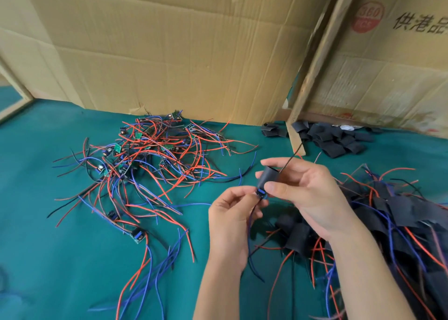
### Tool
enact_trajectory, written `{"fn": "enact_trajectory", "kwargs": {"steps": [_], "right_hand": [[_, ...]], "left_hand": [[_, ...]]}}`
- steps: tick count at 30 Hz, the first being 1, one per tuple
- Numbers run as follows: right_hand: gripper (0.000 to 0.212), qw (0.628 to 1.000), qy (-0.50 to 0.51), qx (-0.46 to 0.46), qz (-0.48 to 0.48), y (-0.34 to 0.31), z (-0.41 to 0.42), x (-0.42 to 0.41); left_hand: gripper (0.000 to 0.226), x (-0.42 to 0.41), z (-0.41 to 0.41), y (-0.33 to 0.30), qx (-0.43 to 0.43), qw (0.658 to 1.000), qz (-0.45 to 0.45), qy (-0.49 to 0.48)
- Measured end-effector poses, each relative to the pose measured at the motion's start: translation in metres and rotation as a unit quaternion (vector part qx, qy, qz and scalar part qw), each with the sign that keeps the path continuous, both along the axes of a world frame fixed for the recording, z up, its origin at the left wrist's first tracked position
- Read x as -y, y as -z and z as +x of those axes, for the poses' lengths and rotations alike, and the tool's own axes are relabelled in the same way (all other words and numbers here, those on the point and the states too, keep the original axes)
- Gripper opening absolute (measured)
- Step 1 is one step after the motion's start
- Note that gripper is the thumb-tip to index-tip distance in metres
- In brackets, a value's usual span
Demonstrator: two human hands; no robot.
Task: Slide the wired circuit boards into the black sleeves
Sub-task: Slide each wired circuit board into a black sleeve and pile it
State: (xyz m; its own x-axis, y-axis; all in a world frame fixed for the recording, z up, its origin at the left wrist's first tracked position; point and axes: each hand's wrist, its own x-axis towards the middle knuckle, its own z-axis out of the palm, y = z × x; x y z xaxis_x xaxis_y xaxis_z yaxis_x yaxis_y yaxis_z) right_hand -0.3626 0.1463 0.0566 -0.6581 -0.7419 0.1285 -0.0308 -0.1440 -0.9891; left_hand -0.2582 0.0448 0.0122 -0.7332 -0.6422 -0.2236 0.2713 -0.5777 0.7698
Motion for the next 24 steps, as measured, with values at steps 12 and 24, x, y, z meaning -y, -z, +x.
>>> {"fn": "enact_trajectory", "kwargs": {"steps": [12, 24], "right_hand": [[0.044, 1.0, -0.001, -0.015, -0.019, -0.002, 0.005, 0.002], [0.04, 0.999, -0.021, 0.026, -0.031, 0.006, -0.001, -0.002]], "left_hand": [[0.013, 0.006, 0.01, -0.009, -0.008, 0.994, 0.101, 0.032], [0.013, 0.003, 0.015, -0.003, -0.044, 0.995, 0.081, 0.037]]}}
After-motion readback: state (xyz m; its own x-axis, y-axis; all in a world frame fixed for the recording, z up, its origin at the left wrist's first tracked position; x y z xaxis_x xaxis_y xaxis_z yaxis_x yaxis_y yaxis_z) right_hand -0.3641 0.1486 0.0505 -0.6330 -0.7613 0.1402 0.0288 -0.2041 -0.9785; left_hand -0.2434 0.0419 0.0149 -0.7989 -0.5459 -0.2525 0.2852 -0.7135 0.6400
